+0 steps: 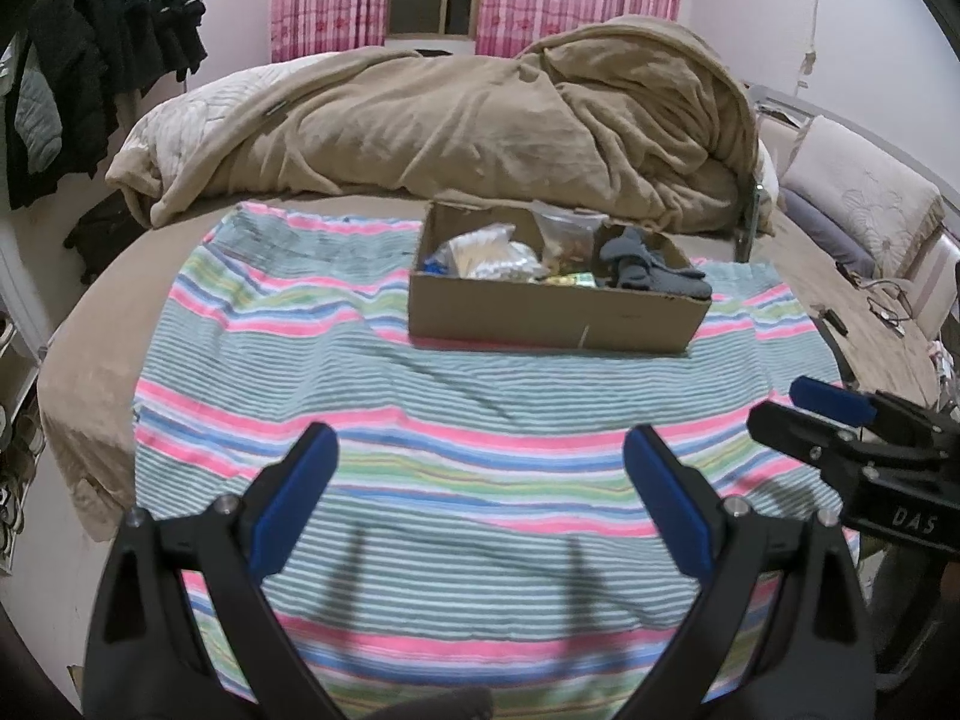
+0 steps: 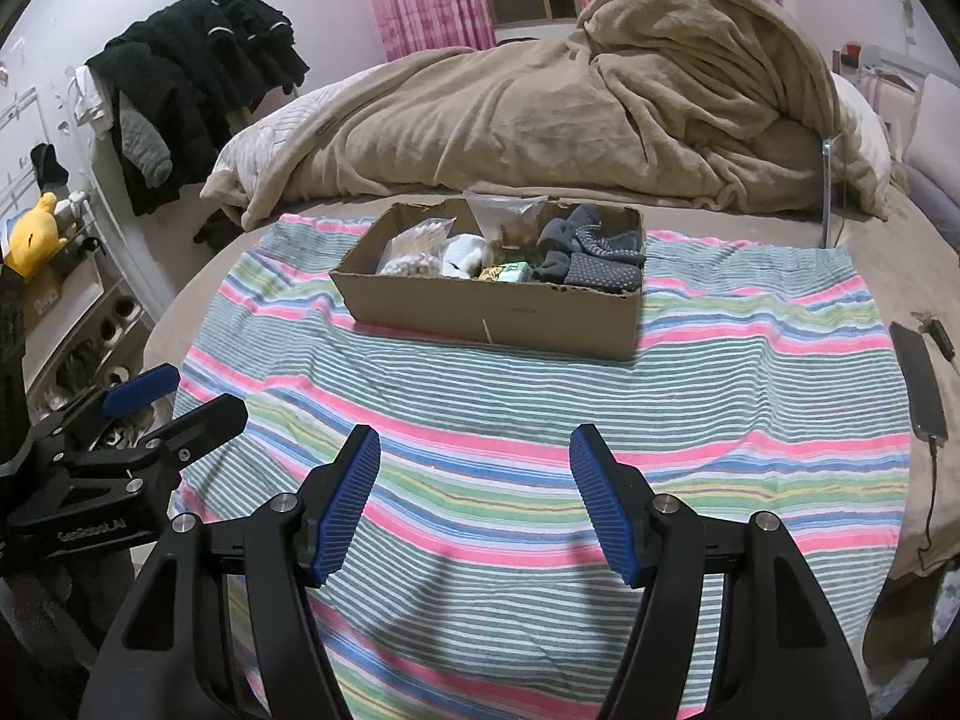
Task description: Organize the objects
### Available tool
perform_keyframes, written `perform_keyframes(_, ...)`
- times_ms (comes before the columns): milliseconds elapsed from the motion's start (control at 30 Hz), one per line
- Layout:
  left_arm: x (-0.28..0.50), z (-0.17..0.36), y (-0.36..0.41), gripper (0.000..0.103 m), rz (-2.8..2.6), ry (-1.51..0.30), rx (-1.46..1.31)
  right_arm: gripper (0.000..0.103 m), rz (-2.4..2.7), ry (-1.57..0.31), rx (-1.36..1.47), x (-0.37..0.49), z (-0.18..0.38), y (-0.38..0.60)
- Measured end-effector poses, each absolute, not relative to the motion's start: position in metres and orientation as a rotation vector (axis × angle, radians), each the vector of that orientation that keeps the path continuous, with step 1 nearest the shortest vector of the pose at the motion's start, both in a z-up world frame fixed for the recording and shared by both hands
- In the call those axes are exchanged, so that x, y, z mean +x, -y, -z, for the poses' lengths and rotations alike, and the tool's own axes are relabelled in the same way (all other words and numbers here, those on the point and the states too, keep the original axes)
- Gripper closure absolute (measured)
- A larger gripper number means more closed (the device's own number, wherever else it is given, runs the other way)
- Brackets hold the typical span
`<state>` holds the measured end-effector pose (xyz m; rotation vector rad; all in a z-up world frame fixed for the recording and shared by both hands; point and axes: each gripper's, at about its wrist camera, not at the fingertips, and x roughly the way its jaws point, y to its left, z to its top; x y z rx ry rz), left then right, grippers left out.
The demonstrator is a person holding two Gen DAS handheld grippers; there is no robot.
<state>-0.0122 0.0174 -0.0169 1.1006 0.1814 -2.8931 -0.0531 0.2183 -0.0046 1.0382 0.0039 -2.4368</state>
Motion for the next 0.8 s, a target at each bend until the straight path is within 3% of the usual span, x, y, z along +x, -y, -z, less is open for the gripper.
perform_keyframes(800,-0.0186,0.0219,-0.0158,0.006,2.878,-0.173,1.116,0.034,2.435,-0.012,1.046,-0.0552,0.0039,-0.2156)
